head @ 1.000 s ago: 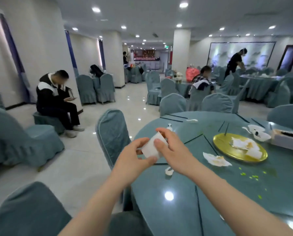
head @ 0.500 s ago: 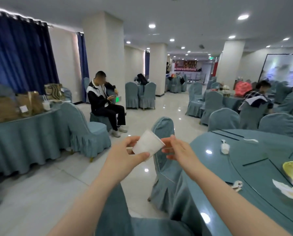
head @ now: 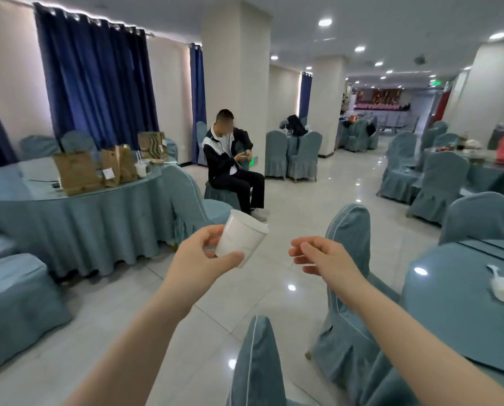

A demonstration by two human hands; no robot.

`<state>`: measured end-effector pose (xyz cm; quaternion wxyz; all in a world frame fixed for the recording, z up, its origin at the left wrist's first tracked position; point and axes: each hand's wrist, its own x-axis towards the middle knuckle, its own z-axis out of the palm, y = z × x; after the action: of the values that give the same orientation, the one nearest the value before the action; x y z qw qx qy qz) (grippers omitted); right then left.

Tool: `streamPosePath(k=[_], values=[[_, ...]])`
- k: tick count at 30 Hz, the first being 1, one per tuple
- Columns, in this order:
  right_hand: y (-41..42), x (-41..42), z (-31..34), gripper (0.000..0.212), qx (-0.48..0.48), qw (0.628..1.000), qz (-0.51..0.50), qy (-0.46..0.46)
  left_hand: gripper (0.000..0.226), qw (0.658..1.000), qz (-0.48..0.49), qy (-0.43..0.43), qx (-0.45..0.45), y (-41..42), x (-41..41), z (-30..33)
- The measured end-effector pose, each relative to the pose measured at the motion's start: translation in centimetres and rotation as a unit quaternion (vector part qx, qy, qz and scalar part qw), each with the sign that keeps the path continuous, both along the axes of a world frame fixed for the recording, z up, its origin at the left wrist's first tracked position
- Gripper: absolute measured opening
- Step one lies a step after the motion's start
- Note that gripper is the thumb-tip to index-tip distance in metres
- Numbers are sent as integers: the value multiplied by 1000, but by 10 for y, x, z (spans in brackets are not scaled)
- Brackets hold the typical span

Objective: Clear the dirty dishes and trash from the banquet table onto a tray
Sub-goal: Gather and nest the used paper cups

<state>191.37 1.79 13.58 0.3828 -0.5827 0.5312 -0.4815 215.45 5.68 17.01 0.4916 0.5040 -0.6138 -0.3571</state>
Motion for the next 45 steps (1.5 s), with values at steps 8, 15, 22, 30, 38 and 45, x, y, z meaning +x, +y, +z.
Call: streamPosePath(k=[8, 15, 22, 30, 38, 45], values=[[-64, 109, 16, 18, -3, 1000, 1, 12, 37, 1000, -6, 23, -3, -76, 105, 7], [-102, 175, 57, 18, -63, 996, -64, -5, 36, 997, -54, 21, -47, -143, 183, 42], [-127, 172, 82, 15, -102, 987, -123, 12, 29, 985, -137, 70, -76, -210, 184, 64], [-183, 107, 82, 15, -130, 966, -224, 11, 41, 967, -242, 74, -22, -332, 128, 62], [-266, 12, 39, 16, -116, 935, -335, -21, 65, 931, -361, 29, -34, -455, -9, 42], [-296, -55, 10, 15, -47, 901, -431, -10, 63, 885, -462, 56, 22, -530, -116, 8]])
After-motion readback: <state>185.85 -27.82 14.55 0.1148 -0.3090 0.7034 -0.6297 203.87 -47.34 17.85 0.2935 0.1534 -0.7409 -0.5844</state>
